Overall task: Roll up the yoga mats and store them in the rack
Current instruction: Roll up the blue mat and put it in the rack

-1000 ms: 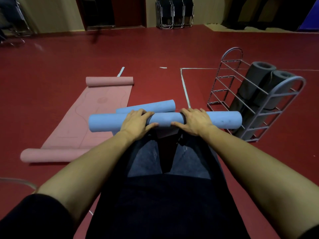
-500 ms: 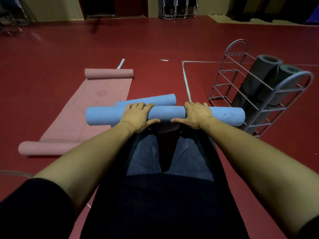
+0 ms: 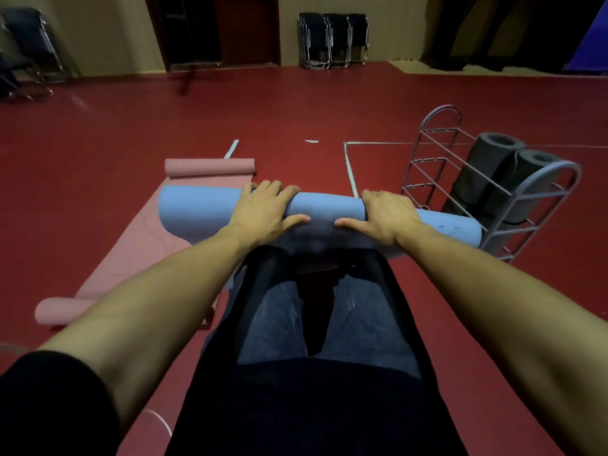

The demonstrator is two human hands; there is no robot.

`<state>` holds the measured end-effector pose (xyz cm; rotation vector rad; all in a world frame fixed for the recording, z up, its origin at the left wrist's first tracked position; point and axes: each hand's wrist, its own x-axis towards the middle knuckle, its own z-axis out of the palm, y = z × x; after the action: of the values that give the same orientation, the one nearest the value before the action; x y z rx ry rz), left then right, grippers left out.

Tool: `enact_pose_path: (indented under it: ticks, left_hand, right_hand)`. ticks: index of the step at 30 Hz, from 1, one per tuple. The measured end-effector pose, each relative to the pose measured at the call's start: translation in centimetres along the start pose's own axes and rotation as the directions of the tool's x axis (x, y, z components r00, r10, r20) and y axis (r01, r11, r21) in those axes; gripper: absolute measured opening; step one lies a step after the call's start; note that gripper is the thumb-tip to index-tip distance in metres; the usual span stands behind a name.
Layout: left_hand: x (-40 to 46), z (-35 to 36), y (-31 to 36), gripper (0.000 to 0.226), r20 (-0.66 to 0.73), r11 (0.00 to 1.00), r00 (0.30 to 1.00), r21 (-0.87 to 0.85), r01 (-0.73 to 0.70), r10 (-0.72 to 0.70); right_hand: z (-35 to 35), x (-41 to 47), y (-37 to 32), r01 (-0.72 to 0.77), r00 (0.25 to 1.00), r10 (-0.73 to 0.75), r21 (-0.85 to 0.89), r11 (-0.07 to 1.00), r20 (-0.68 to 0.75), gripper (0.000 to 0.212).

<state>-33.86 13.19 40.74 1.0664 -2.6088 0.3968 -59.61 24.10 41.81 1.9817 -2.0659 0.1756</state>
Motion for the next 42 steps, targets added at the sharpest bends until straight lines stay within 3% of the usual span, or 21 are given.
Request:
enact_pose_path:
  ticks: [10,14,17,20,23,27,32,37,40,42]
  left_hand:
    - [4.0,-11.2,-1.6,0.081,-0.187,0.998,0.981,0.0,-0.056,0.056]
    - [4.5,-16.2,-1.6,0.075,-0.192,0.997,0.98,-0.044,-0.061,0.051]
    - [3.5,-19.3,-1.6,0.073,-0.076,0.994,0.997,-0.104,-0.034,0.027]
    - [0.8,-19.6,-0.7,0.076,0.131,0.994,0.988,-0.089,-0.064,0.076]
    - [-2.9,-16.4,0.3,0.072,0.373,0.957,0.917,-0.288,-0.029,0.14]
    - [-7.0,-11.7,0.3,0.057,0.603,0.829,0.774,-0.522,0.201,0.192]
    - [-9.7,-7.6,2.0,0.074,0.69,0.796,0.683,-0.543,0.268,0.241]
    - [-11.2,-5.2,3.8,0.086,0.77,0.835,0.585,-0.48,0.269,0.255]
    - [-11.9,-4.5,4.3,0.087,0.793,0.826,0.569,-0.461,0.325,0.218]
    - [-12.1,-4.0,4.3,0.081,0.777,0.831,0.596,-0.458,0.316,0.202]
  right_hand:
    - [-13.2,2.2,1.6,0.071,0.981,-0.105,-0.201,0.977,-0.164,0.083]
    - [-18.3,2.9,1.9,0.1,0.972,-0.149,-0.253,0.962,-0.184,0.089]
    - [-20.3,2.6,1.9,0.156,0.977,-0.184,-0.228,0.961,-0.109,0.093]
    - [-19.4,0.8,1.3,0.241,0.97,-0.242,-0.177,0.954,0.021,0.103]
    - [-16.5,-1.6,-0.5,0.293,0.943,-0.271,-0.096,0.951,0.191,0.099]
    - [-11.9,-3.8,-2.6,0.216,0.876,-0.229,0.079,0.973,0.425,0.108]
    - [-7.5,-7.6,-2.7,0.017,0.76,-0.197,0.285,0.958,0.619,0.106]
    - [-3.3,-11.4,-3.3,-0.048,0.757,-0.186,0.338,0.94,0.626,0.1]
    - [-2.9,-12.2,-3.8,-0.09,0.742,-0.187,0.372,0.924,0.643,0.099]
    - [-2.8,-12.1,-4.0,-0.103,0.737,-0.193,0.389,0.916,0.648,0.101]
